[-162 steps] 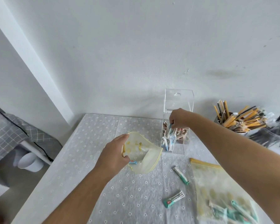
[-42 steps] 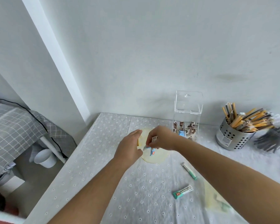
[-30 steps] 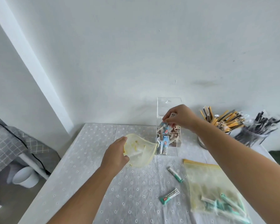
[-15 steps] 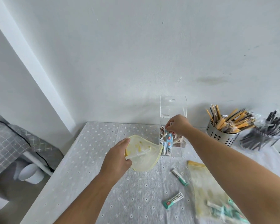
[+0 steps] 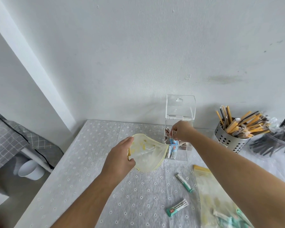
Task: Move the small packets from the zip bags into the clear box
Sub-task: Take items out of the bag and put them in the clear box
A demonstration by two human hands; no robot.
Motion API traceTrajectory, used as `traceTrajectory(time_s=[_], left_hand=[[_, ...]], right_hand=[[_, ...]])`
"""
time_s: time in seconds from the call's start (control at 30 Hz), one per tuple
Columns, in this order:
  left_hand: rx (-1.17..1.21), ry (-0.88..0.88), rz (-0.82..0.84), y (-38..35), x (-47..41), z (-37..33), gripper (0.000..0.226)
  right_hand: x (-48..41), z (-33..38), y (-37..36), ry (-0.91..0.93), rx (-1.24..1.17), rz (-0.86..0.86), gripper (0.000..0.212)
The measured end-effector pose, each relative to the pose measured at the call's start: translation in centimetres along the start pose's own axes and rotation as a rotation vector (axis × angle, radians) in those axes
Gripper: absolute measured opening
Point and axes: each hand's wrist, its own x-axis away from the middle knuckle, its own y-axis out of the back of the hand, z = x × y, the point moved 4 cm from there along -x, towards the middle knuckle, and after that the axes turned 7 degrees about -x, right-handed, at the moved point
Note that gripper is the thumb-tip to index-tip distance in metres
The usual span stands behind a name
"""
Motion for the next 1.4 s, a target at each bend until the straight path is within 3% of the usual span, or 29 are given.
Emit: traceTrajectory(time_s=[0.23, 0.47, 1.03, 1.4], left_hand=[[-0.008, -0.004, 0.013, -0.3, -0.1, 0.0, 0.073], [-0.012, 0.002, 0.015, -0.3, 0.0, -0.2, 0.073], [-0.014, 0.012, 0.015, -0.3, 0.2, -0.4, 0.072], [-0.018, 0.020, 0.016, -0.5, 0.2, 0.0, 0.072]], right_hand=[[-0.4, 0.3, 0.9, 0.055, -0.018, -0.079, 0.017], [-0.3, -0.6, -1.0, 0.083, 0.106, 0.055, 0.016], [-1.0, 0.2, -2.8, 0.061, 0.491, -0.015, 0.018], [-1.0, 0.4, -3.1, 0.062, 0.559, 0.087, 0.016]])
